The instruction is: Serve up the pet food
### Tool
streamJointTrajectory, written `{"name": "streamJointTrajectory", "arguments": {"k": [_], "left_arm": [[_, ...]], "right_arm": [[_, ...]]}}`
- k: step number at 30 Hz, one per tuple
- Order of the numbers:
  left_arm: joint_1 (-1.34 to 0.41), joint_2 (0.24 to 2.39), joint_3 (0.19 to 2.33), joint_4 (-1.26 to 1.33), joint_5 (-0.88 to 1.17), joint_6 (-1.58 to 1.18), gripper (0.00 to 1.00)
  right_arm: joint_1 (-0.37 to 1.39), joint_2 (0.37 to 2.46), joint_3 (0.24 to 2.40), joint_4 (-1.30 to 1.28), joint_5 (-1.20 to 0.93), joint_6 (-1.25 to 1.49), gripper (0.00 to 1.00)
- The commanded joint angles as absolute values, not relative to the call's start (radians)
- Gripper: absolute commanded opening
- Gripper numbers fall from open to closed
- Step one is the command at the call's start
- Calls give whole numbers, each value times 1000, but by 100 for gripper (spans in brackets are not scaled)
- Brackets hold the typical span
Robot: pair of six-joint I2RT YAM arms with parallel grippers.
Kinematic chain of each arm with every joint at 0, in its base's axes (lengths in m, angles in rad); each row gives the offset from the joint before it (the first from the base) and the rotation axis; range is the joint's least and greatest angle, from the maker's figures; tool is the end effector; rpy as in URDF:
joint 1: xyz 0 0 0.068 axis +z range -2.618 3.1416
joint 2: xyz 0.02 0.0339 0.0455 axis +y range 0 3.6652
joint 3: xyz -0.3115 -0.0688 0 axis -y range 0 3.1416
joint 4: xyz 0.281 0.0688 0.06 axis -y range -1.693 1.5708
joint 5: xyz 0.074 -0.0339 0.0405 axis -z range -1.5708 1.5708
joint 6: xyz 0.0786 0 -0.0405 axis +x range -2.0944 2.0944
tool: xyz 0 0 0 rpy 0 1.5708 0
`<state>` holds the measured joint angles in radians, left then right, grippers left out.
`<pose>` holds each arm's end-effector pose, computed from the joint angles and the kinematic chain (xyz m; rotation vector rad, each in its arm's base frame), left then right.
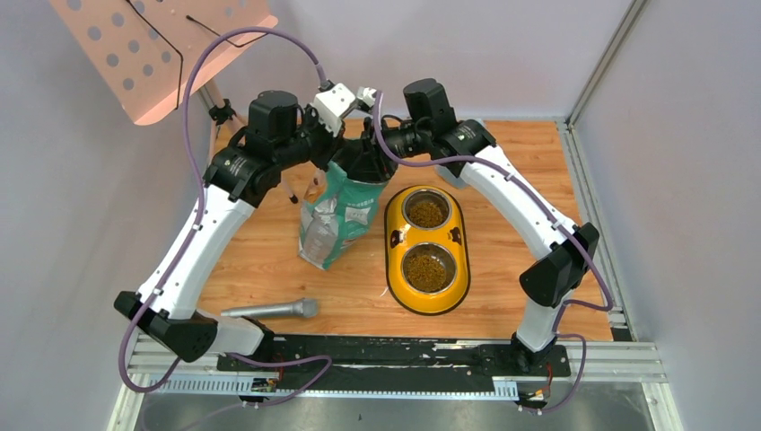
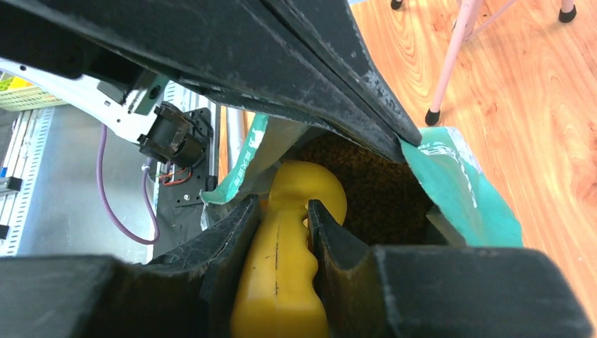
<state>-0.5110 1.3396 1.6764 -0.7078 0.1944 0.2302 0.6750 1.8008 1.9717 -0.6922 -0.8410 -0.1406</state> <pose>0.2846 -0.1770 0.5114 0.8268 1.7692 -0.3746 0.3282 0.3378 0.4608 -1.2993 1.6703 1.1967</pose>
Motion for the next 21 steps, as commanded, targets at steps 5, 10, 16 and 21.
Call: {"name": "streamJointTrajectory", "arguments": {"k": [5, 10, 16, 21], "left_arm": [[-515, 1361, 1784, -483, 235, 218, 0], [-515, 1328, 1756, -508, 242, 213, 0], [-515, 1335, 1763, -508, 245, 186, 0], [-515, 1357, 1789, -516, 250, 160, 0]], "right_arm": [[646, 1782, 2032, -659, -720, -70, 0], [596, 1807, 2036, -653, -658, -90, 0], [594, 1888, 2049, -651, -654, -158, 0], [600, 1963, 2081, -627, -645, -148, 0]]}}
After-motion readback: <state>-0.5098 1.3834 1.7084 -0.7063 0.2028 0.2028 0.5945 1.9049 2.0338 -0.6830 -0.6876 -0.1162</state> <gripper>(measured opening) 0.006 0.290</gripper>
